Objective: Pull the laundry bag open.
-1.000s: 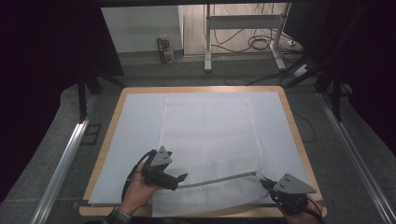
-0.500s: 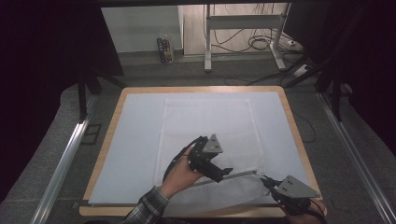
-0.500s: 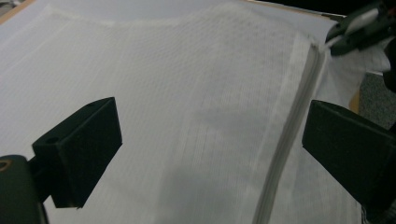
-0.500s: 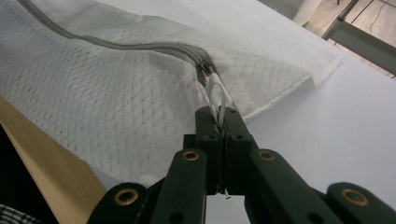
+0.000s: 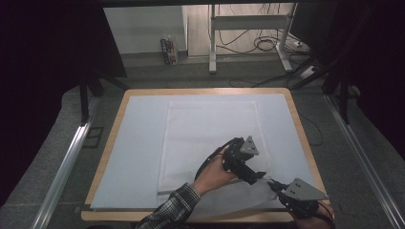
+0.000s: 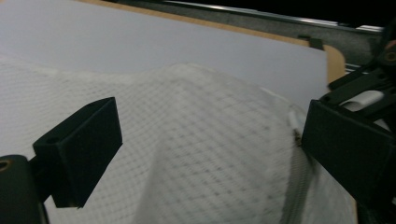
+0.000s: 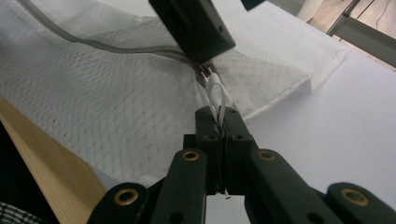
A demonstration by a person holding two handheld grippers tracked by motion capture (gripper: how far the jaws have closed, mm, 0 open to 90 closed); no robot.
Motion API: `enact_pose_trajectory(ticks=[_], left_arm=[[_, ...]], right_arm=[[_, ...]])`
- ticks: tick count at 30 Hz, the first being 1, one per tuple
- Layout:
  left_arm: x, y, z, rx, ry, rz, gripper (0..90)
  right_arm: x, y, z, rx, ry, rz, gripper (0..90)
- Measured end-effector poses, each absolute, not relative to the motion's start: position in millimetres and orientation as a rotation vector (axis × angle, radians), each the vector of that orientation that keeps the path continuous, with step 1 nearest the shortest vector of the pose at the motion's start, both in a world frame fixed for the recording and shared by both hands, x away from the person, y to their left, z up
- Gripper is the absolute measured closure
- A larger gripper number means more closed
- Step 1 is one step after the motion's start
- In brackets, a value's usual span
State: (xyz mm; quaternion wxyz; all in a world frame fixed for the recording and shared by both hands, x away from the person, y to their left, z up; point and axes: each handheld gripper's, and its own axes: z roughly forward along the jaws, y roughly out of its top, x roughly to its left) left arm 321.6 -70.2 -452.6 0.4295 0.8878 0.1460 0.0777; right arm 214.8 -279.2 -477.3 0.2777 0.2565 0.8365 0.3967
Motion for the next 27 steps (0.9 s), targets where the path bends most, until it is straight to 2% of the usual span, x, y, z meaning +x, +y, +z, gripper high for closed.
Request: enact_pose_trajectory(ticks=[10, 15, 17, 27], left_arm=[[320, -79, -462, 2.251, 0.363, 0.262, 3.4], [323, -81, -463, 2.254, 0.473, 0.421, 3.1], [329, -75, -464, 2.262, 0.534, 0.462, 7.1], [334, -52, -462, 2.232, 0.534, 0.273, 6.6]], right_arm=[[214, -278, -477, 0.696, 2.249, 1.070, 87.2], [215, -278, -477, 0.704, 2.256, 1.074, 87.3], [215, -277, -477, 0.704, 2.264, 1.063, 87.4], [216, -277, -477, 0.714, 2.270, 1.056, 87.3]])
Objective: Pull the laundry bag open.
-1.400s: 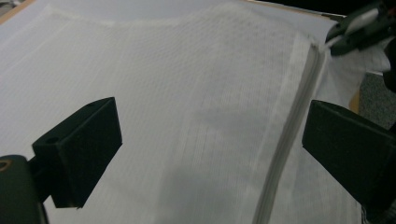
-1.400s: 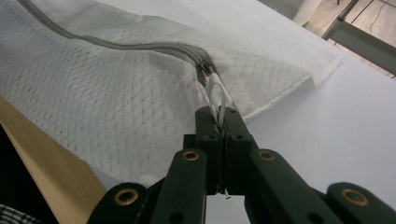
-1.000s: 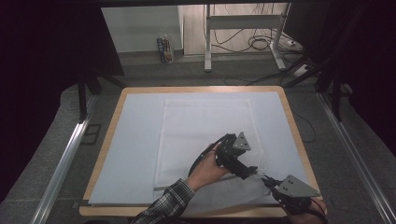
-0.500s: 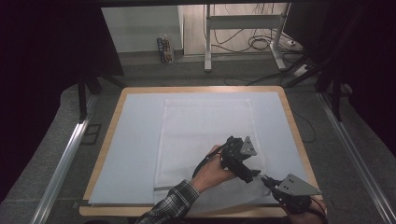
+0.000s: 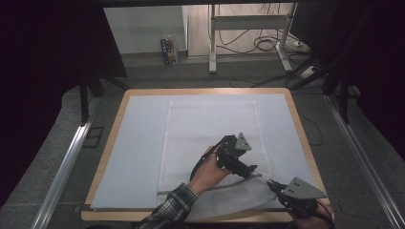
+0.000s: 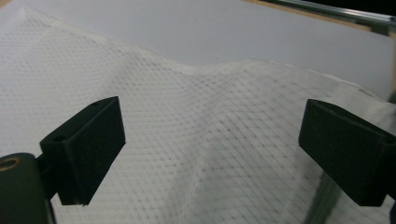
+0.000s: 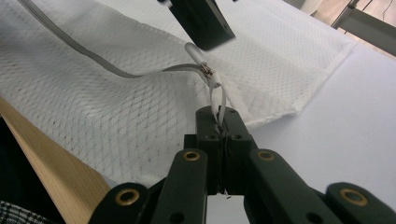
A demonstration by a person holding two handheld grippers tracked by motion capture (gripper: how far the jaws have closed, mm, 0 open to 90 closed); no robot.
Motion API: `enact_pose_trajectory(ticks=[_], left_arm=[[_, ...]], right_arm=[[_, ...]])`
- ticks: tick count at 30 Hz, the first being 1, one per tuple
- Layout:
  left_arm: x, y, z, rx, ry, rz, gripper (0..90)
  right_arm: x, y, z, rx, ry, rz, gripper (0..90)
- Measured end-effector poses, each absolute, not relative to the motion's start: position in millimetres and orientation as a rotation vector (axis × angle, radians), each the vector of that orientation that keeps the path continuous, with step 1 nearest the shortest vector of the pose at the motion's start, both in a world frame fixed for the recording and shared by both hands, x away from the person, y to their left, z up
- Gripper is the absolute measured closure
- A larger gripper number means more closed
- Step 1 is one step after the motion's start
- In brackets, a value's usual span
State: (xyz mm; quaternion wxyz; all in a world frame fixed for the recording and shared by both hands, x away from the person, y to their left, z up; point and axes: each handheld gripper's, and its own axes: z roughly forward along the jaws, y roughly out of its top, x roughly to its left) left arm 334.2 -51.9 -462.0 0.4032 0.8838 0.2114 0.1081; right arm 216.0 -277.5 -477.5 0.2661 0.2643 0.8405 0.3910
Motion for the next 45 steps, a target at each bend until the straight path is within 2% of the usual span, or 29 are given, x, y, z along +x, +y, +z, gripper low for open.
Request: enact_pose_trajectory(ticks=[3, 5, 8, 10, 11, 13, 14, 16, 22, 31, 35, 45], left_arm=[[335, -44, -459, 2.208, 0.496, 0.195, 5.3], [335, -38, -459, 2.191, 0.447, 0.110, 7.9], [331, -38, -464, 2.210, 0.366, 0.077, 17.6], [329, -40, -467, 2.236, 0.311, 0.056, 29.6], [328, -42, -468, 2.245, 0.302, 0.054, 32.2], [327, -45, -469, 2.254, 0.278, 0.014, 43.1], [326, -48, -470, 2.264, 0.270, -0.004, 44.9], [326, -50, -471, 2.275, 0.246, -0.044, 55.3], [327, -50, -472, 2.291, 0.211, -0.122, 73.2], [324, -49, -471, 2.326, 0.198, -0.155, 76.6], [326, -50, -471, 2.332, 0.233, -0.215, 70.6], [328, -50, -467, 2.350, 0.243, -0.246, 73.2]], right_arm=[[217, -278, -478, 0.720, 2.271, 1.060, 87.3], [217, -278, -478, 0.721, 2.272, 1.060, 87.3], [217, -278, -478, 0.716, 2.271, 1.057, 87.2], [217, -278, -478, 0.711, 2.271, 1.053, 87.2], [217, -278, -478, 0.710, 2.270, 1.053, 87.2], [216, -277, -478, 0.709, 2.269, 1.053, 87.2], [217, -277, -478, 0.709, 2.270, 1.053, 87.2], [216, -277, -478, 0.711, 2.272, 1.051, 87.2], [217, -277, -478, 0.706, 2.273, 1.043, 87.2], [216, -274, -479, 0.682, 2.280, 1.011, 87.1], [216, -273, -480, 0.668, 2.282, 0.993, 87.0], [215, -271, -481, 0.649, 2.291, 0.967, 87.0]])
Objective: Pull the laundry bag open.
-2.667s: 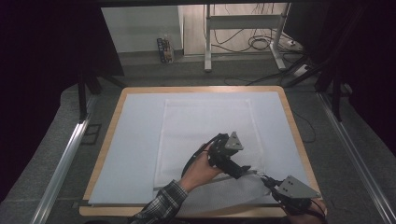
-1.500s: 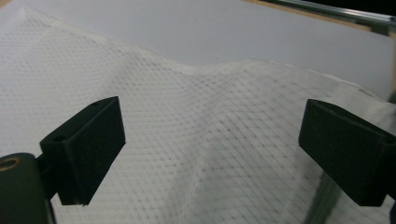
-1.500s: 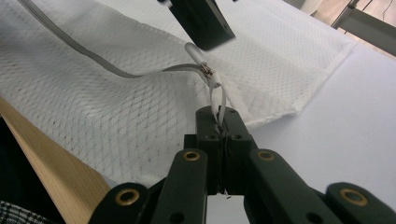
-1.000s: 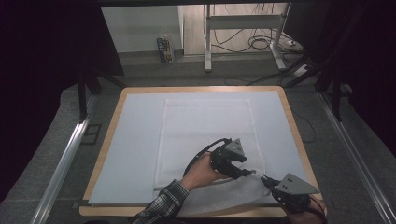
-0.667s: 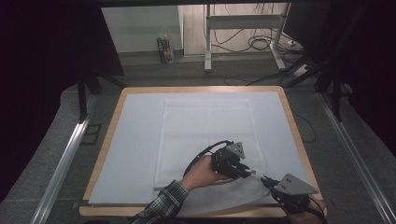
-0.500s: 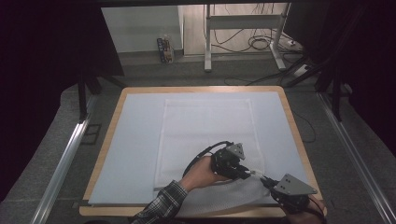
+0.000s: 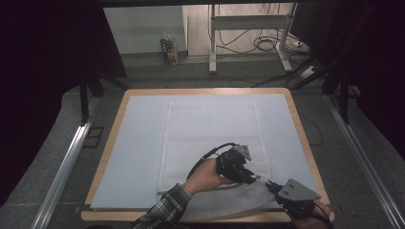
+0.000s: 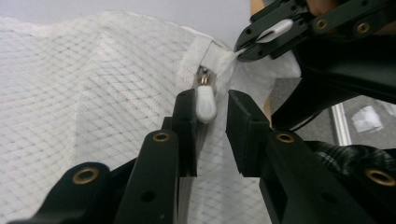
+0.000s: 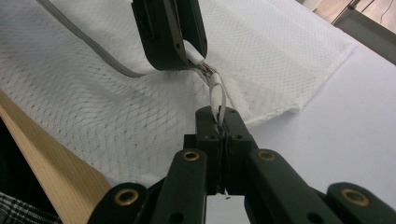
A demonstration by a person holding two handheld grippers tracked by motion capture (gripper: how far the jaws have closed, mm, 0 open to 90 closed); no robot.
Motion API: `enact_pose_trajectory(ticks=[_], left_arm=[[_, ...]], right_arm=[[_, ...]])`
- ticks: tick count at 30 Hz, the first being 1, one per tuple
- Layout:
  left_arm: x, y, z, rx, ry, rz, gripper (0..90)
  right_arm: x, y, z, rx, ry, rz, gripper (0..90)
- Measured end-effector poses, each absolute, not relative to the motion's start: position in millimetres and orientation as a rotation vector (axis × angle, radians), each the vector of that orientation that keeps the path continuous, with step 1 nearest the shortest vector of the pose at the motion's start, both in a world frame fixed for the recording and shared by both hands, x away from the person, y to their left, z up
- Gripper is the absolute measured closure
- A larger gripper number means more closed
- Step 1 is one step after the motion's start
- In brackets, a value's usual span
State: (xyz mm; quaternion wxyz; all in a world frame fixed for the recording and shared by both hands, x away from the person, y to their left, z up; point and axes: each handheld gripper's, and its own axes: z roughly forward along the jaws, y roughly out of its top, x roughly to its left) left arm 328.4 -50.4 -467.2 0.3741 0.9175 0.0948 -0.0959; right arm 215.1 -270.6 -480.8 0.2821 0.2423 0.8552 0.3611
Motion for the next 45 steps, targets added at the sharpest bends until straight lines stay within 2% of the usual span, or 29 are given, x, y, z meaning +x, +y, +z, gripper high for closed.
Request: enact_pose_trajectory(ticks=[8, 16, 20, 26, 29, 32, 36, 42, 45], left_arm=[[327, -51, -467, 2.341, 0.288, -0.321, 78.8], [329, -52, -468, 2.343, 0.324, -0.376, 80.1], [331, -54, -468, 2.338, 0.314, -0.455, 75.8], [332, -55, -468, 2.358, 0.344, -0.439, 76.1], [333, -54, -468, 2.346, 0.383, -0.454, 69.9], [336, -53, -468, 2.350, 0.400, -0.470, 70.0], [339, -54, -470, 2.342, 0.431, -0.488, 72.2], [341, -54, -471, 2.353, 0.436, -0.494, 80.2], [341, -54, -472, 2.356, 0.435, -0.512, 80.6]], right_arm=[[215, -269, -482, 0.639, 2.291, 0.939, 86.9], [214, -267, -482, 0.626, 2.296, 0.922, 86.9], [214, -266, -483, 0.616, 2.299, 0.911, 86.9], [213, -265, -483, 0.610, 2.300, 0.909, 86.9], [214, -265, -483, 0.609, 2.305, 0.904, 86.9], [214, -265, -483, 0.607, 2.305, 0.907, 86.8], [213, -265, -483, 0.604, 2.307, 0.905, 86.8], [213, -265, -483, 0.603, 2.308, 0.904, 86.7], [213, -265, -483, 0.604, 2.308, 0.901, 86.7]])
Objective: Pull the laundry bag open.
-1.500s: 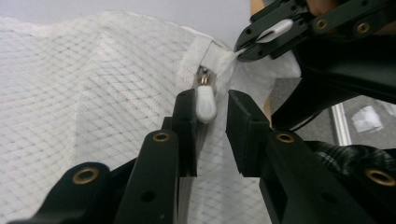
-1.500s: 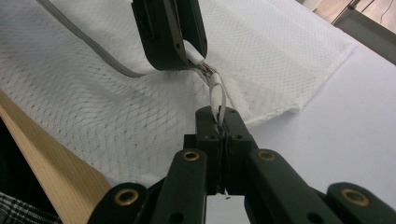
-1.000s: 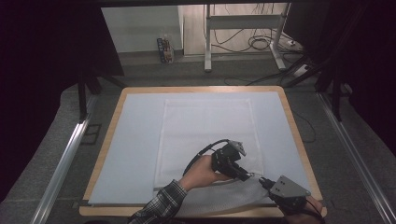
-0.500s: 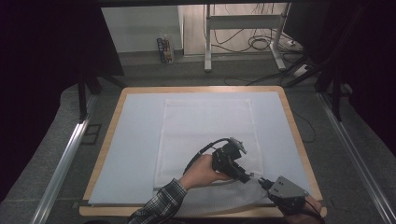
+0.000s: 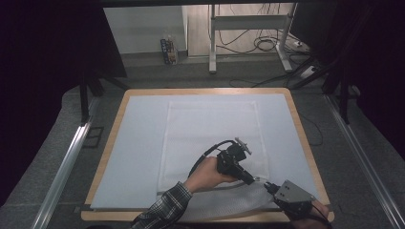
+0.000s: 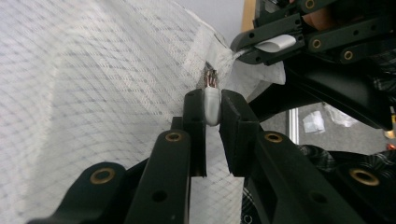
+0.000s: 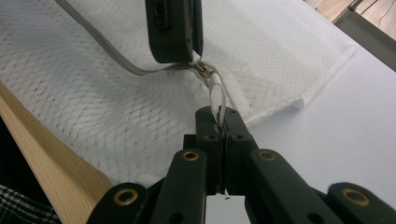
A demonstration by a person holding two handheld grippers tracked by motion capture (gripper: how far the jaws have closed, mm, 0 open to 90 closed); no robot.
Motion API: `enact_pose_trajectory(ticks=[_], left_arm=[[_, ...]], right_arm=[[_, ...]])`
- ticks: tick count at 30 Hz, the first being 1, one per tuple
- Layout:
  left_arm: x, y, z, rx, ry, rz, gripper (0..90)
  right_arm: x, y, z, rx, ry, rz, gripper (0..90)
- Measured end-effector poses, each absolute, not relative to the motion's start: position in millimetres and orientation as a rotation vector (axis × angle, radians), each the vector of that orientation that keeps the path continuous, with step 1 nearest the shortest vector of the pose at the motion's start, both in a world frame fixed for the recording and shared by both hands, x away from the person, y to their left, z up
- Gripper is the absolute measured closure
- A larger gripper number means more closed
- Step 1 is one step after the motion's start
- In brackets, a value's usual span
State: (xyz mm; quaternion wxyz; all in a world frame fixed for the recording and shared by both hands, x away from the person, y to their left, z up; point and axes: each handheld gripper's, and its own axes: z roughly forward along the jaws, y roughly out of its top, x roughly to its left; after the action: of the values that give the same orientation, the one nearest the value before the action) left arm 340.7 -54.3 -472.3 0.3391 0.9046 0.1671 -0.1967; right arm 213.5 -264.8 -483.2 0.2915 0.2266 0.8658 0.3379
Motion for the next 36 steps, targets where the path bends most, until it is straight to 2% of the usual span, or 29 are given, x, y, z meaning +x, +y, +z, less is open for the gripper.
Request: enact_pose_trajectory(ticks=[25, 30, 36], left_arm=[[340.7, -52.0, -480.5, 2.321, 0.391, -0.636, 82.4], [337.9, -51.3, -479.1, 2.334, 0.381, -0.586, 86.6], [335.8, -49.7, -475.1, 2.346, 0.360, -0.523, 87.0]], right_arm=[[214.0, -264.4, -483.7, 0.602, 2.314, 0.892, 86.7], [214.3, -264.3, -483.9, 0.603, 2.319, 0.893, 86.6], [215.8, -266.8, -482.6, 0.630, 2.330, 0.934, 84.5]])
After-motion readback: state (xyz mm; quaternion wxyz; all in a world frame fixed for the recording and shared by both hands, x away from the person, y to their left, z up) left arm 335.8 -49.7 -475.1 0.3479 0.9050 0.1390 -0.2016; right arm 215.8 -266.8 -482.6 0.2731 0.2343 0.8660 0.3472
